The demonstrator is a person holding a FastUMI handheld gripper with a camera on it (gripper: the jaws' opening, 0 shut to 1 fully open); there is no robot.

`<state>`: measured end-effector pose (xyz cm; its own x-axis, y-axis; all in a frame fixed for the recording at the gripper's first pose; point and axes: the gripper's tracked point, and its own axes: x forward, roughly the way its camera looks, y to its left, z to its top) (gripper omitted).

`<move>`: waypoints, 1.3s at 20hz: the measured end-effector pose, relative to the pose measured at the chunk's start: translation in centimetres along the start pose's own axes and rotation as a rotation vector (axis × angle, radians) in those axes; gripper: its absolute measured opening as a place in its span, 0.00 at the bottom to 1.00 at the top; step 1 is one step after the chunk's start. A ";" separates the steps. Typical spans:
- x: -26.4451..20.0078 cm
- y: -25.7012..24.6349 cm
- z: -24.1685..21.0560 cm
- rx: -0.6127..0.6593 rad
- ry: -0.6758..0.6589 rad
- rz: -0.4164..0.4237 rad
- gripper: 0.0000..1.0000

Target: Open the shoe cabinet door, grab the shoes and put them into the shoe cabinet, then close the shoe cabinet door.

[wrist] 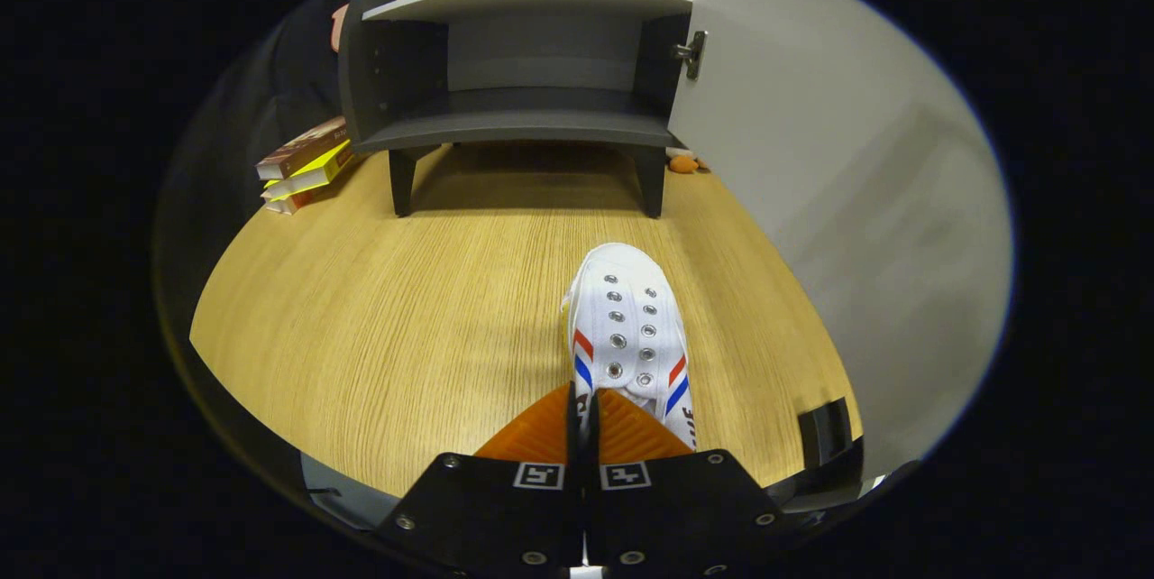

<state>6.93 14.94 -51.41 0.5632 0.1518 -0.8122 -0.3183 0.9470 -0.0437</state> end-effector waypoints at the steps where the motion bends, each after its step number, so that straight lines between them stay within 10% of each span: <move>1: -0.9 -0.3 0.7 -0.007 -0.011 -0.004 0.00; 17: -16.1 -0.4 18.0 -0.042 -0.176 -0.004 0.00; 26: -16.3 0.2 29.7 -0.070 -0.286 -0.028 0.00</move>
<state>20.33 21.03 -20.95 0.7611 0.2092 -0.6139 -0.3462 0.9315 -0.1118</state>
